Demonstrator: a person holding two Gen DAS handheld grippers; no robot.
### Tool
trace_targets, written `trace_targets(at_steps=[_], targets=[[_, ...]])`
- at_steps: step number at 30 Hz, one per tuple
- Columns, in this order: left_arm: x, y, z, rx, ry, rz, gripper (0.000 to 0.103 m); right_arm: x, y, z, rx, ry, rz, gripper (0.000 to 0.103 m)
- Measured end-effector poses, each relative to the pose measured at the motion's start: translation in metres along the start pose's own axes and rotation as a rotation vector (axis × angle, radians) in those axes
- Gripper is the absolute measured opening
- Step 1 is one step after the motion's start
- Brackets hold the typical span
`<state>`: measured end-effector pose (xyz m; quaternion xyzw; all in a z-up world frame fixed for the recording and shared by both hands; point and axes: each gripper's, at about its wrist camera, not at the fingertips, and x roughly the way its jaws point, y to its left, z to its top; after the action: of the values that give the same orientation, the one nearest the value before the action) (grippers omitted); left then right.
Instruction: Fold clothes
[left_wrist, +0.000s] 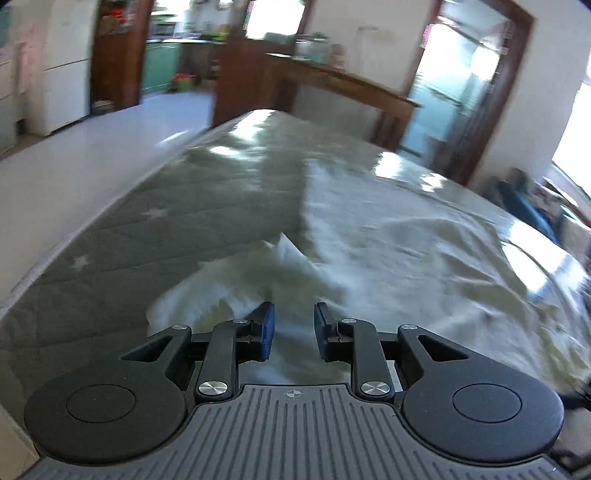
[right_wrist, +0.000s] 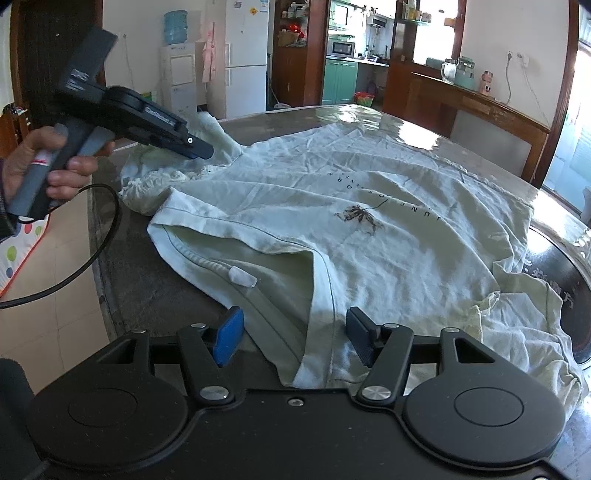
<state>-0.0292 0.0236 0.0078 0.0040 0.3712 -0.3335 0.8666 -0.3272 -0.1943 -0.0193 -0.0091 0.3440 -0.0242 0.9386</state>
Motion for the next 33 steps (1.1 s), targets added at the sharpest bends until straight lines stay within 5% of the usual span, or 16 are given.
trace_targets(at_steps=[2, 11, 15, 21, 24, 28, 33], targets=[[-0.001, 0.016, 0.001, -0.061, -0.010, -0.028, 0.022, 0.001, -0.001, 0.000, 0.001, 0.001, 0.001, 0.065], [-0.051, 0.054, -0.011, -0.136, -0.104, 0.071, 0.037, 0.001, -0.002, 0.000, 0.005, -0.001, 0.005, 0.068], [-0.059, 0.074, -0.022, -0.238, -0.076, 0.049, 0.041, 0.002, -0.002, 0.000, 0.011, -0.003, 0.008, 0.068], [-0.062, 0.075, -0.030, -0.247, -0.072, 0.026, 0.046, 0.002, -0.002, -0.001, 0.012, -0.004, 0.005, 0.069], [-0.059, 0.071, -0.029, -0.260, -0.061, -0.015, 0.040, 0.002, -0.002, -0.001, 0.012, -0.005, 0.004, 0.069], [-0.053, 0.066, -0.028, -0.244, -0.048, 0.013, 0.014, 0.001, -0.002, -0.001, 0.012, -0.005, 0.002, 0.069], [-0.066, 0.053, -0.021, -0.241, -0.121, 0.007, 0.008, 0.001, -0.002, -0.002, 0.012, -0.006, 0.000, 0.069]])
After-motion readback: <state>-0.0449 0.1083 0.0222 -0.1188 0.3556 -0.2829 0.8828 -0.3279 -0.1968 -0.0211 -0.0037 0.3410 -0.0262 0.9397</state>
